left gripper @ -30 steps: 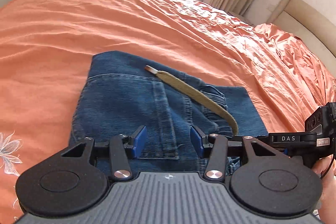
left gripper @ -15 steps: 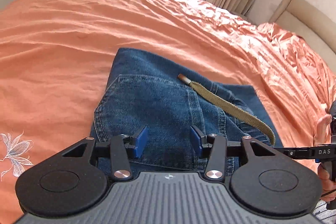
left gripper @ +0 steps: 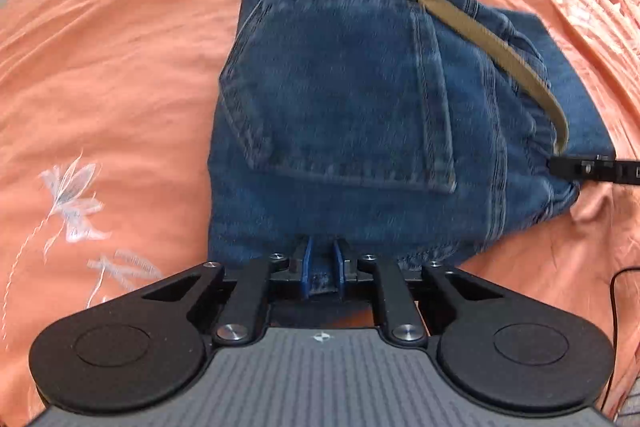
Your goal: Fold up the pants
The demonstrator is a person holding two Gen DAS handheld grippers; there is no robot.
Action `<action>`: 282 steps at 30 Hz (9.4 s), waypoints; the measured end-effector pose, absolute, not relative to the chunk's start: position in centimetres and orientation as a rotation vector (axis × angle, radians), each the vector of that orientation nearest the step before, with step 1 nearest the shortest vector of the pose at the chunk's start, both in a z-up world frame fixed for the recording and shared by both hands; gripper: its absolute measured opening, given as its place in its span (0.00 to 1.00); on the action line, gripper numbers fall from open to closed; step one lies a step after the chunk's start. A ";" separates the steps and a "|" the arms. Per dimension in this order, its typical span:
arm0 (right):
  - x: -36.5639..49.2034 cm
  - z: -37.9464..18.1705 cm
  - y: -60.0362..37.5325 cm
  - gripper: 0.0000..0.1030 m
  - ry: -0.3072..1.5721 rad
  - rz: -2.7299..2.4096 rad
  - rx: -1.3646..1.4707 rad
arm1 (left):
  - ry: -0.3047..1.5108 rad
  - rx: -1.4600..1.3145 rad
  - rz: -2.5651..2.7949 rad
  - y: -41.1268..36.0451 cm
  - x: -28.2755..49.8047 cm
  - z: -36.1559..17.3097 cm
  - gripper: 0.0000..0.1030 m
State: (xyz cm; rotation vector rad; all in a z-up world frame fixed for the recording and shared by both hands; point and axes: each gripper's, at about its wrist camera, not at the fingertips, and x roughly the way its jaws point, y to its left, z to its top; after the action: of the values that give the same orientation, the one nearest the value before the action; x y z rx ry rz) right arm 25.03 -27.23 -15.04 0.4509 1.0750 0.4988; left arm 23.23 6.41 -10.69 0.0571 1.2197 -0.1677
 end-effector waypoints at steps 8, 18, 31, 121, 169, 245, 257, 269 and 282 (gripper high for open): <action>25.8 -13.2 -29.8 0.37 0.970 0.519 0.582 | 1.020 -0.091 -0.252 8.5 23.0 -6.1 0.18; 32.0 -17.2 -30.9 0.42 1.022 0.527 0.877 | 0.912 -0.272 -0.226 9.4 29.1 -6.8 0.23; 32.3 -14.6 -29.4 0.12 0.924 0.598 0.870 | 0.821 -0.342 -0.184 10.8 29.6 -8.2 0.23; 22.6 -14.2 -31.1 0.08 0.803 0.207 0.148 | 1.080 0.480 -0.099 1.8 14.9 -12.8 0.18; 33.2 -11.8 -29.8 0.68 0.949 0.135 0.032 | 0.921 -0.270 -0.219 5.1 34.9 -11.4 0.44; 31.6 -3.3 -24.7 0.18 0.792 0.538 0.457 | 0.788 -0.493 -0.288 17.9 28.8 -4.9 0.07; 35.3 -7.7 -11.1 0.18 0.789 0.700 0.598 | 0.803 -0.339 -0.102 29.4 31.0 -2.7 0.08; 37.9 -18.2 -9.4 0.17 0.958 0.624 0.563 | 0.899 -0.469 -0.104 35.3 33.1 -14.1 0.11; 34.8 -10.6 -6.4 0.35 0.795 0.509 0.123 | 0.869 -0.262 -0.026 33.8 27.8 -8.5 0.23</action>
State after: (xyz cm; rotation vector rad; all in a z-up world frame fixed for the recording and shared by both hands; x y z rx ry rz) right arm 34.83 -6.42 -10.65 0.1231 0.7946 0.5090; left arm 27.82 33.85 -8.51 -0.2616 0.8686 -0.0257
